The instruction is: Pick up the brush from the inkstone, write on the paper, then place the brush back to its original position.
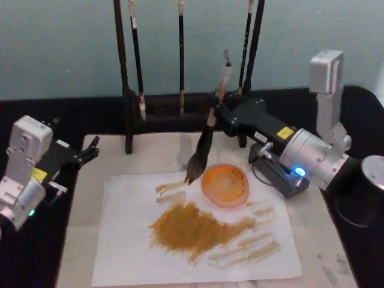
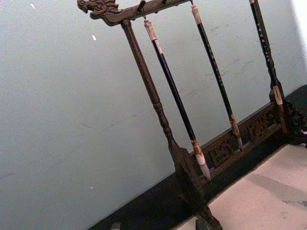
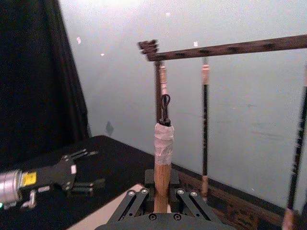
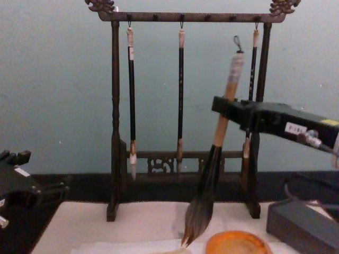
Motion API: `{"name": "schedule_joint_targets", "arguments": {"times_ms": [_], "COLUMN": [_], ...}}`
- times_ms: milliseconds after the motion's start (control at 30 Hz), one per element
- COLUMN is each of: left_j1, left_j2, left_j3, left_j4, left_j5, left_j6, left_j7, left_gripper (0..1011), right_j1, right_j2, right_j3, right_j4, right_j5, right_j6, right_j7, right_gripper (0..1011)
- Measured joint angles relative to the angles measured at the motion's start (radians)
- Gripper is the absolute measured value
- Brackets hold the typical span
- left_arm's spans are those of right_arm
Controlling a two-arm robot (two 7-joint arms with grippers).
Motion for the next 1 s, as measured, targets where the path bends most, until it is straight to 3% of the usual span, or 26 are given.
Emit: {"name": "schedule_joint_targets", "arguments": {"times_ms": [200,500,1000], "left_j1": [0.000,0.000,0.000], "left_j2": [0.000,0.000,0.000], "left_j3": [0.000,0.000,0.000], "left_j4": [0.000,0.000,0.000], "left_j5": [0.000,0.000,0.000], "left_j6": [0.000,0.000,0.000], "left_j7": [0.000,0.000,0.000], "left_gripper": [1010,1010,1010], "right_j1": [-0.007,-0.012,-0.006], "right_j2": [-0.001,-0.010,-0.037], "right_j3": [-0.021,-0.034,-0.041], "right_j4": [0.004,0.019,0.050], "right_j5": [-0.080,-0.206,-0.286], "right_j6": [-0.049,-0.116,-0.171], "right_j7": [0.012,-0.016,0.022], "right_gripper": [176,176,176]}}
